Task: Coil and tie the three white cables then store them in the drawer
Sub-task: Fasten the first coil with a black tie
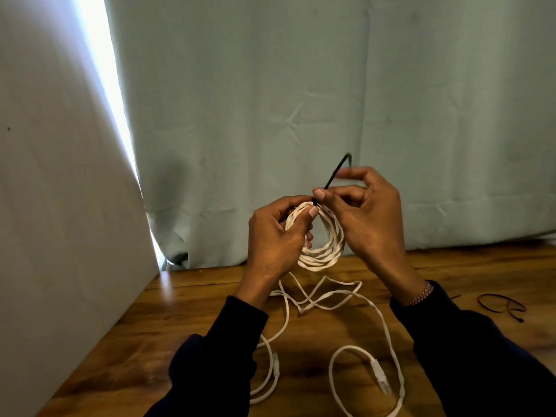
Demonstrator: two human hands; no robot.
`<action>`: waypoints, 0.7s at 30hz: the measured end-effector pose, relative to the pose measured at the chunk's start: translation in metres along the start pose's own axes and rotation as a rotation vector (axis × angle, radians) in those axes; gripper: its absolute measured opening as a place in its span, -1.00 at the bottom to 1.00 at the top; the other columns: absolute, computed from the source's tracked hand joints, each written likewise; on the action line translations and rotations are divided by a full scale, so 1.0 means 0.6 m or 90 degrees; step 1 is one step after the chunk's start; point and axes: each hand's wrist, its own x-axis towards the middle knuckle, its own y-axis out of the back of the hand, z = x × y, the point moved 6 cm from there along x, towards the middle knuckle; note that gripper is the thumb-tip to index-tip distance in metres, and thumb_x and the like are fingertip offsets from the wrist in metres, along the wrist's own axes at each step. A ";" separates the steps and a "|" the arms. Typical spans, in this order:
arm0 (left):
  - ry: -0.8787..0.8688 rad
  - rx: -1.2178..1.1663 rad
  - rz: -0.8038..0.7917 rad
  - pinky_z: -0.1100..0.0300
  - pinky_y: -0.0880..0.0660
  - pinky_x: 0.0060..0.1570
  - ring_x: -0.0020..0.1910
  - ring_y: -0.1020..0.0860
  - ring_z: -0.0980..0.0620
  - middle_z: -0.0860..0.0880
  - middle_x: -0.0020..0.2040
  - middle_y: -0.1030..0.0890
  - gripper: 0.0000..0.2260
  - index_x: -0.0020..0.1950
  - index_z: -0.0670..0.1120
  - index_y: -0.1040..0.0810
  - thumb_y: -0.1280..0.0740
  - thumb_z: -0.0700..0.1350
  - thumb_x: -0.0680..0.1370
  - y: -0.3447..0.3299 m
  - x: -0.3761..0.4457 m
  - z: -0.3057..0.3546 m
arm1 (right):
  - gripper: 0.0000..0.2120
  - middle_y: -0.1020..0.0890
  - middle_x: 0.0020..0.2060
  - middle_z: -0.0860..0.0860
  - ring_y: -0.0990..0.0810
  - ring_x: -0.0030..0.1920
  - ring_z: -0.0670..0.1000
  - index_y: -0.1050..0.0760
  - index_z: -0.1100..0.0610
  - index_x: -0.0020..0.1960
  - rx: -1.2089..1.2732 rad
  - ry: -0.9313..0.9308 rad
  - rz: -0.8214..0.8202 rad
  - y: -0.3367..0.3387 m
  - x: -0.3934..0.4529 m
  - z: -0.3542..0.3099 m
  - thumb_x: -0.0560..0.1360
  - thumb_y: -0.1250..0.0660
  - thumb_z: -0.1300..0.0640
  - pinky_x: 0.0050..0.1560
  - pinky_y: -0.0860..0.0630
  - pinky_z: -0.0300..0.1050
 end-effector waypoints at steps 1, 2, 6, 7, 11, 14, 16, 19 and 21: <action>0.000 0.005 0.005 0.28 -0.58 -0.31 -0.30 -0.67 0.07 -0.05 -0.08 -0.70 -0.77 0.20 -0.08 -0.66 -0.43 -0.12 0.55 0.001 0.000 -0.001 | -0.75 -0.71 -0.17 -0.14 -0.70 -0.15 -0.22 -0.58 0.06 0.12 -0.026 0.025 -0.001 -0.001 -0.002 -0.004 0.47 -0.51 0.10 -0.12 -0.65 -0.27; -0.001 0.012 0.011 0.30 -0.58 -0.31 -0.29 -0.67 0.09 -0.05 -0.07 -0.70 -0.77 0.20 -0.09 -0.66 -0.43 -0.12 0.55 0.002 0.000 -0.003 | -0.83 -0.70 -0.17 -0.14 -0.69 -0.15 -0.23 -0.63 0.07 0.05 -0.048 0.049 -0.003 -0.002 -0.004 -0.008 0.48 -0.50 0.11 -0.12 -0.65 -0.29; -0.007 0.024 0.031 0.35 -0.55 -0.32 -0.22 -0.66 0.11 -0.03 -0.02 -0.68 -0.79 0.19 -0.10 -0.65 -0.42 -0.13 0.57 0.005 0.002 -0.007 | -0.91 -0.69 -0.17 -0.14 -0.66 -0.13 -0.24 -0.67 0.04 -0.02 -0.093 0.059 -0.023 -0.007 -0.009 -0.016 0.49 -0.47 0.07 -0.14 -0.57 -0.44; -0.008 0.024 0.038 0.35 -0.55 -0.33 -0.23 -0.67 0.07 -0.04 -0.04 -0.68 -0.80 0.18 -0.10 -0.65 -0.42 -0.13 0.57 0.006 0.002 -0.007 | -0.90 -0.67 -0.19 -0.18 -0.65 -0.12 -0.26 -0.67 0.02 -0.01 -0.097 0.047 -0.025 -0.007 -0.010 -0.016 0.50 -0.46 0.03 -0.16 -0.53 -0.48; -0.001 0.012 0.088 0.32 -0.54 -0.36 -0.31 -0.66 0.08 -0.05 -0.09 -0.70 -0.82 0.15 -0.11 -0.68 -0.43 -0.13 0.56 0.018 0.006 -0.012 | -0.82 -0.67 -0.20 -0.20 -0.61 -0.09 -0.30 -0.70 -0.02 0.03 -0.096 -0.005 -0.053 -0.021 -0.022 -0.015 0.55 -0.37 -0.06 -0.23 -0.47 -0.52; 0.059 -0.042 0.113 0.28 -0.56 -0.31 -0.31 -0.65 0.10 -0.05 -0.13 -0.71 -0.83 0.14 -0.10 -0.69 -0.42 -0.16 0.57 0.021 0.008 -0.023 | -0.83 -0.66 -0.03 -0.13 -0.59 -0.06 -0.23 -0.69 -0.01 0.05 -0.074 -0.042 -0.099 -0.040 -0.032 -0.009 0.57 -0.36 -0.01 -0.18 -0.46 -0.45; 0.108 -0.097 0.109 0.24 -0.59 -0.25 -0.27 -0.65 0.10 -0.04 -0.14 -0.72 -0.85 0.13 -0.09 -0.70 -0.41 -0.18 0.57 0.023 0.010 -0.030 | -0.83 -0.60 0.02 -0.16 -0.55 -0.03 -0.25 -0.69 -0.01 0.09 -0.083 -0.039 -0.122 -0.049 -0.035 -0.008 0.57 -0.36 0.01 -0.16 -0.44 -0.47; 0.158 -0.172 0.073 0.03 -0.66 -0.03 -0.05 -0.69 -0.12 -0.10 -0.08 -0.73 -0.86 0.10 -0.09 -0.70 -0.38 -0.19 0.60 0.022 0.015 -0.038 | -0.82 -0.54 0.02 -0.20 -0.51 0.01 -0.28 -0.68 -0.01 0.11 -0.095 -0.025 -0.136 -0.055 -0.035 -0.008 0.56 -0.38 0.02 -0.15 -0.43 -0.47; 0.185 -0.240 0.054 -0.14 -0.61 0.12 0.07 -0.66 -0.25 -0.17 -0.04 -0.73 -0.85 0.08 -0.12 -0.71 -0.35 -0.20 0.61 0.021 0.017 -0.042 | -0.82 -0.52 0.01 -0.21 -0.48 0.02 -0.32 -0.68 -0.01 0.11 -0.105 -0.008 -0.130 -0.055 -0.034 -0.010 0.55 -0.39 0.02 -0.18 -0.44 -0.49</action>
